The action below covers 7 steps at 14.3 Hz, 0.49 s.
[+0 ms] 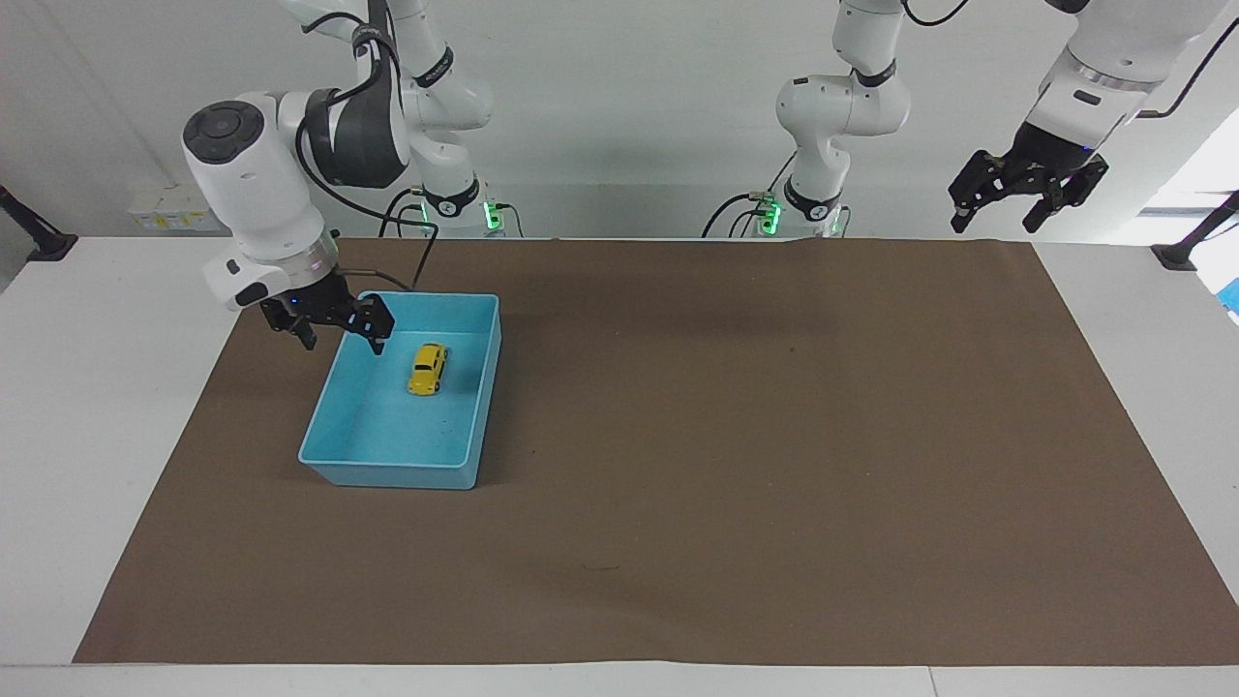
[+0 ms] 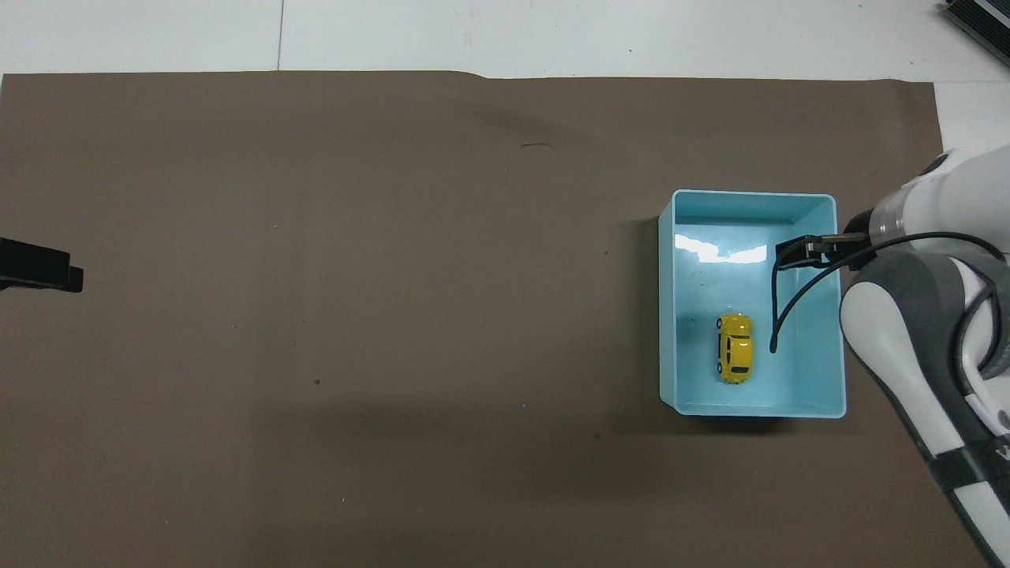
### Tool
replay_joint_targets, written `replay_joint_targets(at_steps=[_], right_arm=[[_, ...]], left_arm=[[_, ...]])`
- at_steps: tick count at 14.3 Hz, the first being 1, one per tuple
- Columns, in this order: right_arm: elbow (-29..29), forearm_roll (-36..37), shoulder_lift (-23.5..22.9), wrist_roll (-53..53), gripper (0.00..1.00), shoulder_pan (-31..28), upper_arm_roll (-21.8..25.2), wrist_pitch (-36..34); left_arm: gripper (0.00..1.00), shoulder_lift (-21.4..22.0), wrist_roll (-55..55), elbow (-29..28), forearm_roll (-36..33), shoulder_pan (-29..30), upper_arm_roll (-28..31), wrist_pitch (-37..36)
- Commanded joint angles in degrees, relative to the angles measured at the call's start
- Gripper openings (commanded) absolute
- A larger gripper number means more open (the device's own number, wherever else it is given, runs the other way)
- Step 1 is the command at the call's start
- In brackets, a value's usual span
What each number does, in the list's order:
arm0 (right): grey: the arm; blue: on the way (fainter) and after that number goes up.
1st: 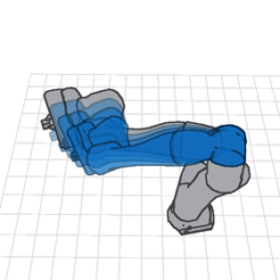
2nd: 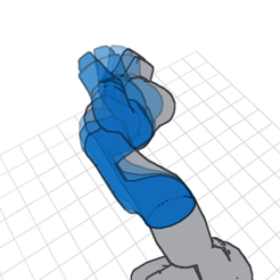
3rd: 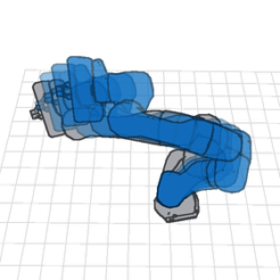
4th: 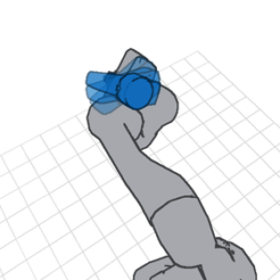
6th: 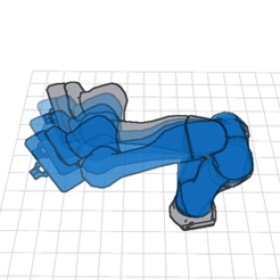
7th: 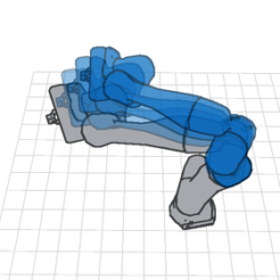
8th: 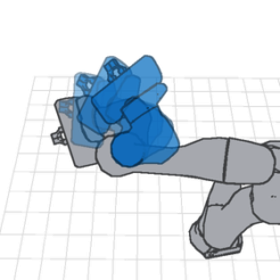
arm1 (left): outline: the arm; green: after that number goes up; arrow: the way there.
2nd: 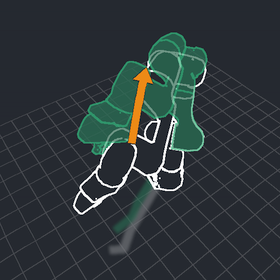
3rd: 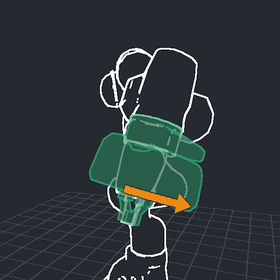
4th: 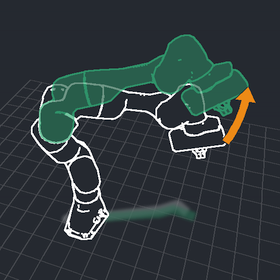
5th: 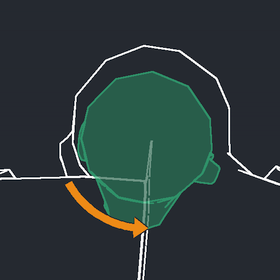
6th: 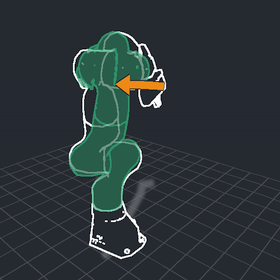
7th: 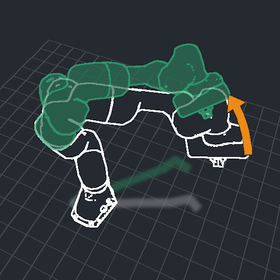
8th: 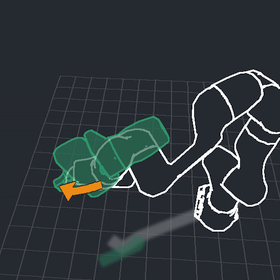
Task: Wind up and store yellow beetle car
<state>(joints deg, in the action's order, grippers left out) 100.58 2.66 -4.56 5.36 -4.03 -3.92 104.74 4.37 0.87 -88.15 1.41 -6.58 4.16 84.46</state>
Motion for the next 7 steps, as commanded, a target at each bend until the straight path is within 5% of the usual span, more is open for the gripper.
replay_joint_targets(at_steps=[1,7], right_arm=[[-1.0,0.7,3.0,1.6,1.00,-0.1,-0.4,-3.1],[-1.6,-0.5,8.3,2.2,1.00,-0.1,-0.2,-10.9]], left_arm=[[1.00,1.3,-0.4,-1.1,-0.3,0.8,-0.6,-0.2],[1.00,1.3,-0.3,-1.1,-0.3,0.8,-0.6,-0.2]])
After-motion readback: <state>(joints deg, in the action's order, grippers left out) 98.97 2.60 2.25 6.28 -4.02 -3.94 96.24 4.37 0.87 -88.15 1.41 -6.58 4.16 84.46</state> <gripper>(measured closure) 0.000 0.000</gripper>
